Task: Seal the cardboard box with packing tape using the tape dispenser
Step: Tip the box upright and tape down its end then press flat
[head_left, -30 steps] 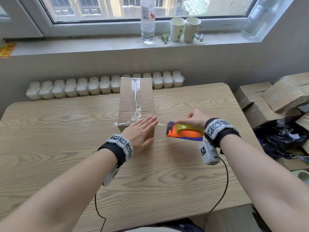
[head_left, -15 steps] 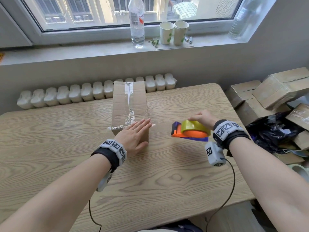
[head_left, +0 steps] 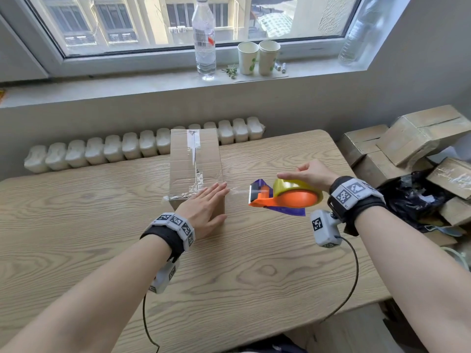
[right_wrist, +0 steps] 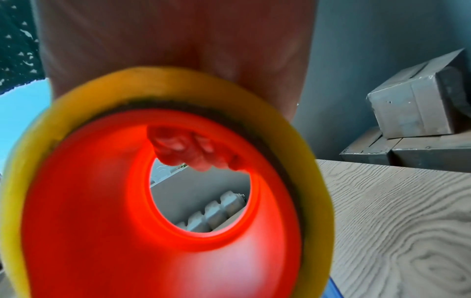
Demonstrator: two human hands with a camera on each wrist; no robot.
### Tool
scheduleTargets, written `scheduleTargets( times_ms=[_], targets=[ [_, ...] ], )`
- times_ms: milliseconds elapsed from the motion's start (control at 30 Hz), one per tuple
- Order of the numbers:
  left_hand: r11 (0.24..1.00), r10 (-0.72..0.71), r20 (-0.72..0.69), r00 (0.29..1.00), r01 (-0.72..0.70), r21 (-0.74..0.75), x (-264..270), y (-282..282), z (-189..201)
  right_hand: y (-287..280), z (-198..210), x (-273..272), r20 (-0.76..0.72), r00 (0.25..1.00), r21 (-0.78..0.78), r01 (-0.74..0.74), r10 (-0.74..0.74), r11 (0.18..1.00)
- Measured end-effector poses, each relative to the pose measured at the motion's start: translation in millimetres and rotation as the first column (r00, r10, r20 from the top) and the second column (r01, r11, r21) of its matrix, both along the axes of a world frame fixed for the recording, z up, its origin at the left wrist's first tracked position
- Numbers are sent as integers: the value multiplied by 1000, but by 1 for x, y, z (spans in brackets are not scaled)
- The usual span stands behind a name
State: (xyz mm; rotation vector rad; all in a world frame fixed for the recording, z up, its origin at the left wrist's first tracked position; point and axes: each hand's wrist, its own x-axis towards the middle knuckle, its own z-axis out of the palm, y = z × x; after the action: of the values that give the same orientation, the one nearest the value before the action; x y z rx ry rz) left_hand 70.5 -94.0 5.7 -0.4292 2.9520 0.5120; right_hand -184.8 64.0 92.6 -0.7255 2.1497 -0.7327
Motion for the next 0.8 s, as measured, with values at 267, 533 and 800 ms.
scheduleTargets(
  times_ms=[267, 533, 800],
  targets=[
    [1000, 1, -10, 1000, -1, 21, 0, 1, 4, -3, 4, 12, 127, 990, -105, -41, 54, 994],
    [998, 24, -15, 1000, -23, 59, -1, 2, 9, -9, -2, 20, 150, 989, -206, 29, 3, 978],
    [996, 22, 13, 1000, -23, 81, -1, 1, 10, -15, -6, 23, 164, 986, -335, 20, 37, 942]
  ],
)
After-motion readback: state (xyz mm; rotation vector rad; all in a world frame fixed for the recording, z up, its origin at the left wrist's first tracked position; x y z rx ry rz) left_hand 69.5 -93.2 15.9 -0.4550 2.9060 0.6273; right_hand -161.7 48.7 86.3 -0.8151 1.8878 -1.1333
